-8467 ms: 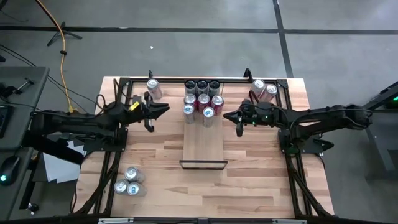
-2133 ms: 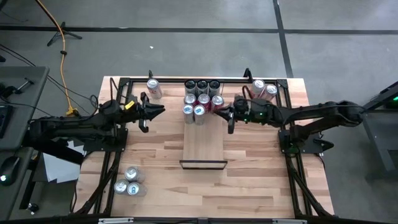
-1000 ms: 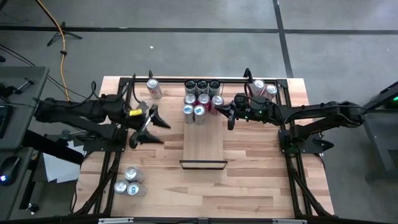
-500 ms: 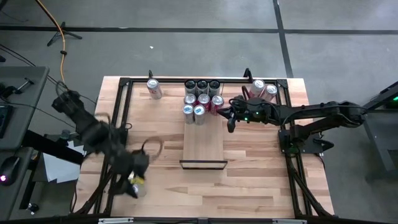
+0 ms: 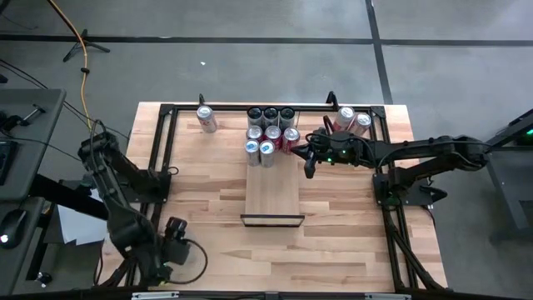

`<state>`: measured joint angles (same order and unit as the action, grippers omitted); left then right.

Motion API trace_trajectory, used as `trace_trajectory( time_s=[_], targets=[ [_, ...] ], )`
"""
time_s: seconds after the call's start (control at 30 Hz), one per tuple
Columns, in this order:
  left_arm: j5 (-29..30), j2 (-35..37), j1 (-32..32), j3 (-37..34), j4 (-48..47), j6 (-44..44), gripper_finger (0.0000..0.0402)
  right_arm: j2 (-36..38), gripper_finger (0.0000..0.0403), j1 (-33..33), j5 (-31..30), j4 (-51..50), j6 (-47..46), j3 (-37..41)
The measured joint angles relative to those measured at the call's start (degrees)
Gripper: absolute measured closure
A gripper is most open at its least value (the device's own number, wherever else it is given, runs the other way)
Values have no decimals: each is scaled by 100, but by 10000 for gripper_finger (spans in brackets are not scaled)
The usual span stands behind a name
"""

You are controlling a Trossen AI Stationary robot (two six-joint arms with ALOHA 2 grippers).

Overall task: Place canned beverage on shelf
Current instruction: Put the blue soda can on the shelf aligned with the other blue soda can

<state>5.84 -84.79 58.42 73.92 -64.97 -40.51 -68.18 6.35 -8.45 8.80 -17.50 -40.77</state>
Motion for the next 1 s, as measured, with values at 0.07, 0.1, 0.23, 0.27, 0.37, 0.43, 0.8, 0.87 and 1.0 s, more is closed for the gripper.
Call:
trace_trajectory(
  time_s=[0.07,0.1,0.23,0.27,0.37,0.43,0.8,0.87,1.0],
  targets=[
    [-43,17,-63,-162,59,-17,112,0,402,0,0,0,1,0],
    [-45,39,-80,-230,44,20,112,-1,402,0,0,-2,0,0],
    [-50,166,-77,-338,61,28,112,-2,402,0,0,-48,0,0],
    [-50,170,-70,-354,57,31,112,-2,402,0,0,-56,2,0],
    [-41,163,-12,-425,66,218,112,-2,402,0,0,-100,0,0],
    [-46,167,8,-540,162,387,112,-2,402,0,-3,-130,1,0],
    [66,161,-28,-873,553,525,112,-2,402,0,-254,-134,2,0],
    [71,159,-29,-873,556,508,113,-2,402,0,-256,-138,2,0],
    [141,157,-67,-873,585,479,126,-2,402,0,-278,-175,2,0]
  ],
)
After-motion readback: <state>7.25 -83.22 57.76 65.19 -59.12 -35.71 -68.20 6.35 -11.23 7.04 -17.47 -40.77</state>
